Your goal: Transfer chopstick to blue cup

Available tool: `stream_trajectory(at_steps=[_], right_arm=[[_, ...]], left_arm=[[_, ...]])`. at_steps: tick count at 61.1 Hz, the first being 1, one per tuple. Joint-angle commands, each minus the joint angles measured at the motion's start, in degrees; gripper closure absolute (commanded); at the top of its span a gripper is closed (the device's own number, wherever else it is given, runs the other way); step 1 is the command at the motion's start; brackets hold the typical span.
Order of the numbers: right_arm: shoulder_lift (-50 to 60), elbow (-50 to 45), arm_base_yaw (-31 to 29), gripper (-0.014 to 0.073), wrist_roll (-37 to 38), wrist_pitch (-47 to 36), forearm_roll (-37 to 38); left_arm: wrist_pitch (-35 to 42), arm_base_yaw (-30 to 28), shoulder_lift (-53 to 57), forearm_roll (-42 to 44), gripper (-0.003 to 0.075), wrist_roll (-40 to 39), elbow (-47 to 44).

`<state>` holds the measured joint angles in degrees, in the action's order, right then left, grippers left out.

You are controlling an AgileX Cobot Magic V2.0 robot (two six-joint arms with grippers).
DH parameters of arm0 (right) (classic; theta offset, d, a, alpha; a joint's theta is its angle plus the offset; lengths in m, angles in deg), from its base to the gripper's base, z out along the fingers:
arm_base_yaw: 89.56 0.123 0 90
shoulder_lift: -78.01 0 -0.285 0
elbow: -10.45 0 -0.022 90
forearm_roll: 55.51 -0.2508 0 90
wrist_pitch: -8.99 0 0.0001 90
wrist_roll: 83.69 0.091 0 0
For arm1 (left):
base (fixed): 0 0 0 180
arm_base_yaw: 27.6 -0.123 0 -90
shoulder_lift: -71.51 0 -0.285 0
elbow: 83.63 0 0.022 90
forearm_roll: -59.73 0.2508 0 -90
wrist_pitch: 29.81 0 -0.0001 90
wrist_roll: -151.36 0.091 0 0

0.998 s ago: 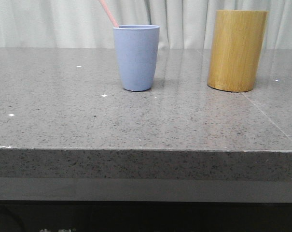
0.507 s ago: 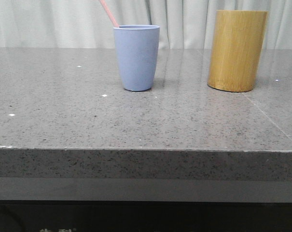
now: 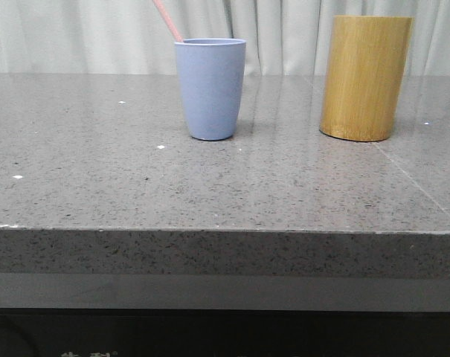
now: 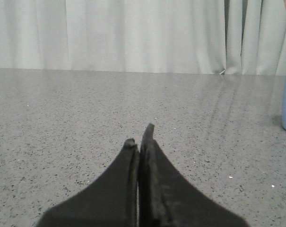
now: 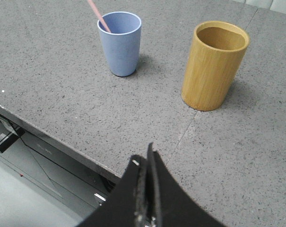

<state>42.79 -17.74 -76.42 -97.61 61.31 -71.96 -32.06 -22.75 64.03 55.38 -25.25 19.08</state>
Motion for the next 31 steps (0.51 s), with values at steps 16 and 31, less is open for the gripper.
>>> stream_trajectory(at_steps=[16,31], right_arm=[[2.97,-3.93,-3.68,0.0662,-0.3,-11.86,0.74],[14.85,-25.21,-10.96,0.0662,-0.3,-34.51,0.64]], left_arm=[[4.79,-0.1,1.37,-0.12,0.0739,-0.51,-0.53],[4.79,-0.1,1.37,-0.12,0.0739,-0.51,-0.53]])
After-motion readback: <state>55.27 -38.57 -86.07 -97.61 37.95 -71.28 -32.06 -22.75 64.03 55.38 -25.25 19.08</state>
